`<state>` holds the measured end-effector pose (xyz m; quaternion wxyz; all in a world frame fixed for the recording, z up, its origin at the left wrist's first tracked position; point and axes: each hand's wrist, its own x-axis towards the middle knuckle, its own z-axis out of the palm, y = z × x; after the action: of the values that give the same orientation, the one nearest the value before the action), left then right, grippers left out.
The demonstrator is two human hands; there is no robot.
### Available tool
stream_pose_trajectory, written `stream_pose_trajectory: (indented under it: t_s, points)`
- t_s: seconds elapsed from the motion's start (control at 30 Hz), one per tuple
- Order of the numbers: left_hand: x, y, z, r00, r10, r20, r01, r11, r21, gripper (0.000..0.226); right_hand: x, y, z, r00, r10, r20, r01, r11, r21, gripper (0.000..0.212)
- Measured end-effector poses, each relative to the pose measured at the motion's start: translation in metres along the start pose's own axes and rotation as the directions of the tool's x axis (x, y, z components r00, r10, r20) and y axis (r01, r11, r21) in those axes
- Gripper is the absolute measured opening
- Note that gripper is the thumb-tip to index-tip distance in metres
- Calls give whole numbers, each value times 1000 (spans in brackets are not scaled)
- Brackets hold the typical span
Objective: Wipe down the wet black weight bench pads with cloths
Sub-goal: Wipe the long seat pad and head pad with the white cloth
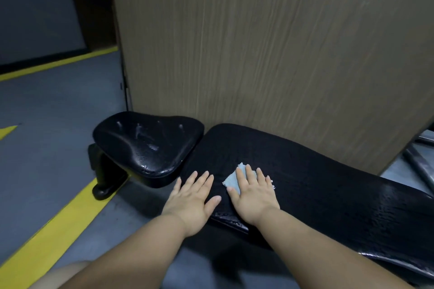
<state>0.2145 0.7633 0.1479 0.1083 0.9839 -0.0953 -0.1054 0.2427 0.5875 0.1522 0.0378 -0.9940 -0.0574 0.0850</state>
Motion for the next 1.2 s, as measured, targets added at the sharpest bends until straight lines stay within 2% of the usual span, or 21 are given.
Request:
stream_pose_trajectory:
  t_s: [0.23,0.4,0.53,0.67,0.73,0.9,1.03,1.07,1.13,1.2]
  points:
    - [-2,-18,-12,994,-29,101,41,992,-119,65,23,-41,1,995,-101,16,101,995,-14,65]
    - [2,-38,-26,984,-59,169,79,990,-118,66,37,-59,1,990,-138,24,138,990,-11,64]
    - [2,-47,-35,986,-27,167,30,999,-16,64,44,-65,1,988,-152,11,152,988,17,62]
    - [5,-64,-43,991,46,125,-74,971,228,61,54,-71,0,985,-171,-24,172,984,42,58]
    - [8,-76,-47,993,37,116,-69,957,281,61,62,-75,-1,984,-174,-41,176,983,52,57]
    - [12,-100,-42,999,-52,-11,53,992,116,64,86,-93,-2,988,-134,-73,139,988,66,55]
    - [13,-107,-37,995,-47,-86,48,999,7,103,101,-111,-7,993,-93,-68,101,987,122,53]
    - [14,-109,-37,993,-44,-109,43,999,-8,103,103,-115,-8,993,-101,-65,109,986,130,53]
    - [15,-112,-39,987,-56,-153,49,998,-49,92,104,-123,-9,985,-163,-50,168,978,121,54]
    - [16,-115,-42,980,-75,-182,60,995,-86,72,102,-131,-9,964,-264,-10,264,961,87,56]
